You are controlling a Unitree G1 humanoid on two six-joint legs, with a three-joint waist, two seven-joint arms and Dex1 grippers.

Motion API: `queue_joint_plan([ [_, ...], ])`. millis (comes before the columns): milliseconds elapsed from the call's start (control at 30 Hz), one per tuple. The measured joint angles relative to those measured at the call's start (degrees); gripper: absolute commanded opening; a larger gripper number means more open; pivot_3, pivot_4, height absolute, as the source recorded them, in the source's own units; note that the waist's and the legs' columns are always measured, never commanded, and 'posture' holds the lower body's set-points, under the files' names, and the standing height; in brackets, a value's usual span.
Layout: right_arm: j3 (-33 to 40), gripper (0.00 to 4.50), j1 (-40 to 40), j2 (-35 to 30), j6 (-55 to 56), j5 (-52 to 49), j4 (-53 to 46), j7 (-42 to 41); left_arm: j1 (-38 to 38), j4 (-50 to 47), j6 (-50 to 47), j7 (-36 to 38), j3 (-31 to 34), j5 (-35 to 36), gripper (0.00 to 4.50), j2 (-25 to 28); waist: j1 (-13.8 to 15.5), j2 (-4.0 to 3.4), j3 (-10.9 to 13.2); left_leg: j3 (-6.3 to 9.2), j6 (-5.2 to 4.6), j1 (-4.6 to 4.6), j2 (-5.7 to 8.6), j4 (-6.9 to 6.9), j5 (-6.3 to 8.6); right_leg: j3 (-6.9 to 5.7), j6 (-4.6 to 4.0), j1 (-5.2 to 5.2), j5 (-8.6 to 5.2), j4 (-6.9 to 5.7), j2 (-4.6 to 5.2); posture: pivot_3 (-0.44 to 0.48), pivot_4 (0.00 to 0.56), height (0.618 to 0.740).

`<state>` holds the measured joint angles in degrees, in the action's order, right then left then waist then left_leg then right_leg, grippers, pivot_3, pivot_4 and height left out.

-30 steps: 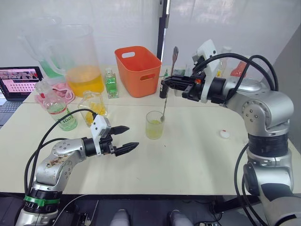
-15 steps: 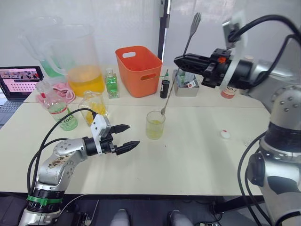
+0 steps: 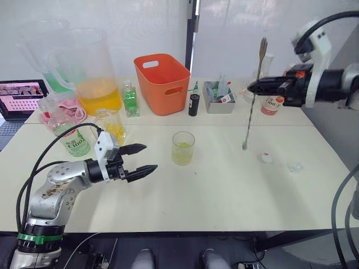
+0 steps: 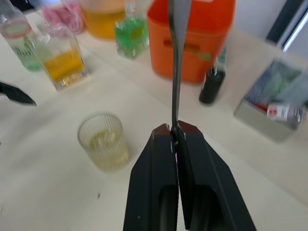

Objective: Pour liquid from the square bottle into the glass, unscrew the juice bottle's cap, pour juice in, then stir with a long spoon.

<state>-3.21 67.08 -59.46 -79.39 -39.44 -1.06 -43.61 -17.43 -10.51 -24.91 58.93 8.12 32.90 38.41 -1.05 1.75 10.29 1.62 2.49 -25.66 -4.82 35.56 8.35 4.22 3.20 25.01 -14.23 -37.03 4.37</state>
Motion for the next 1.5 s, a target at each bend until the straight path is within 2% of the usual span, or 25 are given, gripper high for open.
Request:
queue_joint_plan([
  [67,-3.7,0.0,0.6,-0.7,-3.4,1.2,4.1,-1.1,0.2,-0.5,0.0,-0.2,0.3,0.2,4.47,0.0,0.0,0.0,0.0,-0.02,0.0,-0.02,0.01,0.0,0.0,0.01,-0.02,0.01,0.01,0.01,0.02,0.0,0.15,0.703],
  [200,-7.9,0.0,1.4,2.0,-9.7,3.0,13.6,-1.4,1.2,-2.8,-0.2,-0.8,0.8,1.0,4.47,0.1,-0.3,0.0,0.0,-0.02,0.0,-0.08,0.01,0.0,0.0,0.03,0.08,0.07,0.22,-0.02,0.0,0.0,0.15,0.703],
  [433,-13.7,0.0,1.2,5.3,-11.2,5.4,21.3,-3.6,3.8,-5.2,-1.5,-2.1,1.7,1.6,4.47,0.3,-0.3,-0.1,0.1,0.0,0.0,-0.19,0.01,0.05,0.0,0.02,0.22,0.15,0.32,-0.03,-0.02,0.0,0.15,0.703],
  [867,-18.1,0.0,2.2,20.4,2.1,18.2,41.9,-3.7,5.9,-8.2,-2.8,-3.8,2.5,3.4,4.47,1.4,-0.3,-0.11,0.1,0.04,0.0,-0.24,0.02,0.17,0.0,0.01,0.28,0.14,0.39,-0.09,-0.07,0.0,0.15,0.703],
  [1100,-18.6,0.0,2.8,25.4,11.2,24.6,50.6,-5.6,6.3,-9.0,-3.2,-3.8,2.5,3.5,4.47,2.0,-0.2,-0.12,0.1,0.05,0.0,-0.25,0.02,0.19,0.0,0.01,0.29,0.11,0.41,-0.1,-0.07,0.0,0.15,0.703],
  [1400,-17.5,2.98,2.9,25.6,13.8,28.2,52.1,-9.0,8.2,-9.3,-3.8,-3.8,2.4,3.1,4.5,3.1,-0.2,-0.13,0.1,0.06,0.0,-0.25,0.02,0.2,-0.01,0.01,0.28,0.12,0.42,-0.12,-0.08,0.0,0.15,0.703],
  [1500,-16.1,4.07,2.7,23.0,12.9,28.5,48.8,-9.7,8.2,-9.0,-4.4,-3.6,2.6,3.8,4.5,3.8,0.0,-0.17,0.1,0.05,0.0,-0.28,0.03,0.2,-0.01,0.01,0.29,0.14,0.42,-0.12,-0.06,0.0,0.15,0.703],
])
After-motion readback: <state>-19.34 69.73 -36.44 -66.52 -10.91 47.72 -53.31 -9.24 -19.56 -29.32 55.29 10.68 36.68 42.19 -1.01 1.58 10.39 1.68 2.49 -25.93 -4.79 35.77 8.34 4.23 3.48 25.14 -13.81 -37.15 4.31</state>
